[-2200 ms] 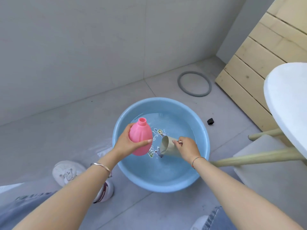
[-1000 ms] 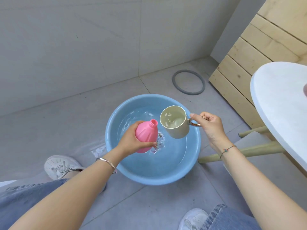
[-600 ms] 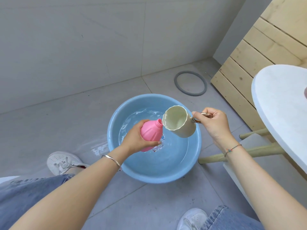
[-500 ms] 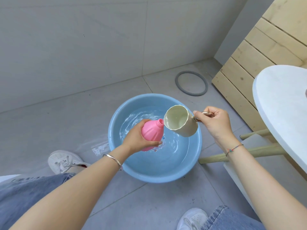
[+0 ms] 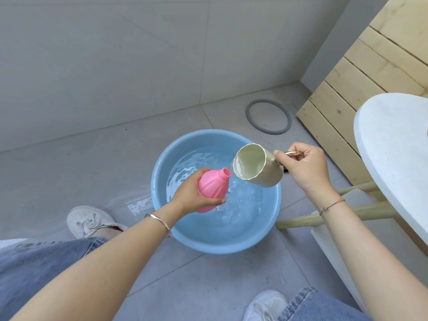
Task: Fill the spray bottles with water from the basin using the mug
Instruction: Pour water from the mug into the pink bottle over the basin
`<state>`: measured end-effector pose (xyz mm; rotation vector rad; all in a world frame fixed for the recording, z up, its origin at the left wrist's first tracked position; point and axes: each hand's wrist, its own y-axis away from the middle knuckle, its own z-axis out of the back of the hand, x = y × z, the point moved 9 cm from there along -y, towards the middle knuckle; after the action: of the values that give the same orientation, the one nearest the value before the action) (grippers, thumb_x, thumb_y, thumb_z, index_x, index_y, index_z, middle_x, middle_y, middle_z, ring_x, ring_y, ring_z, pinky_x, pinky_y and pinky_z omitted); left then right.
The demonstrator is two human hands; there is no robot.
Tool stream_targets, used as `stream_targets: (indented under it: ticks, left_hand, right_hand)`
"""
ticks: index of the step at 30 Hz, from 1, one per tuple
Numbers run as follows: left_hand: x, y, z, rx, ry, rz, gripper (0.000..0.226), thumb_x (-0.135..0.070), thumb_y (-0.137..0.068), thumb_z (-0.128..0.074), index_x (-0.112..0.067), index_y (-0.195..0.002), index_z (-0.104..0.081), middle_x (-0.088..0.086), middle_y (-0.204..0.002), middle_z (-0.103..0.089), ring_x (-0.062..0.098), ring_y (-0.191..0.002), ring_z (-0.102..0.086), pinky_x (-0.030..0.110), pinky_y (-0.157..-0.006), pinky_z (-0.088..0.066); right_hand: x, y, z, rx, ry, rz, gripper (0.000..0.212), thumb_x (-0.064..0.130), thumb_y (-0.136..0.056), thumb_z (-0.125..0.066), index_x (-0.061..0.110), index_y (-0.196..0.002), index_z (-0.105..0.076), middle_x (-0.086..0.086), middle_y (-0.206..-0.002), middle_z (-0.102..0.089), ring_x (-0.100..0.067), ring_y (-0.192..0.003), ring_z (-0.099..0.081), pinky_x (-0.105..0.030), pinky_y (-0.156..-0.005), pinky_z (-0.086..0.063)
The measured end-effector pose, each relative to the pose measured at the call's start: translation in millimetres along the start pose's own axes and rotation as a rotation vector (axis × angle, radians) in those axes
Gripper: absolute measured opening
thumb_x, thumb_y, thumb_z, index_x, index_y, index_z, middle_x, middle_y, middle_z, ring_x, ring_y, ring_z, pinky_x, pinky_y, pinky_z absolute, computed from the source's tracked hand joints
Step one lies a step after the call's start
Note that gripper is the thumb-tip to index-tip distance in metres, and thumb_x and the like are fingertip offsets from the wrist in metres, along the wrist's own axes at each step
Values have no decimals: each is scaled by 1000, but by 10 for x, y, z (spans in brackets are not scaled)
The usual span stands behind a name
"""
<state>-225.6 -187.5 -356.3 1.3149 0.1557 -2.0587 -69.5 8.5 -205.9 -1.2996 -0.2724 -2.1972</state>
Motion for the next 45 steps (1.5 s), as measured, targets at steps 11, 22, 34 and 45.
stream_targets:
  ticks: [11,22,34,45]
  left_hand:
    - [63,-19,-55,9,-10,19,87,-56,-49,-89,-39,-124,-49,-14,-115,-59,14,-101,-60,39,-88,-54]
    - [74,-2,-78,7,-2,33,91,-62,-45,-85,-39,-125,-48,-16,-116,-58,15,-103,-59,41,-89,-53]
    - [19,-11,-130,4,8,30,89,-57,-48,-88,-40,-126,-48,-15,-117,-58,15,-104,-59,42,-89,-53]
    - [-2,-5,-101,-25,34,30,86,-55,-50,-89,-40,-124,-48,-16,-112,-60,15,-101,-61,41,-87,-54]
  right_hand:
    - [187,-10,45,-25,125,106,45,14,-76,-73,5,-54,-35,-6,-52,-36,-14,-52,-30,-26,-51,-26]
    - [314,-3,4,-4,179,187,40,27,-70,-66,6,-55,-36,-1,-52,-34,-13,-52,-30,-26,-51,-24]
    - [432,18,-49,-27,241,295,39,15,-74,-69,8,-53,-37,2,-54,-34,-11,-56,-34,-17,-53,-25]
    - [669,101,-122,-32,315,461,38,21,-72,-65,18,-53,-32,-7,-56,-41,-24,-63,-38,-29,-60,-27]
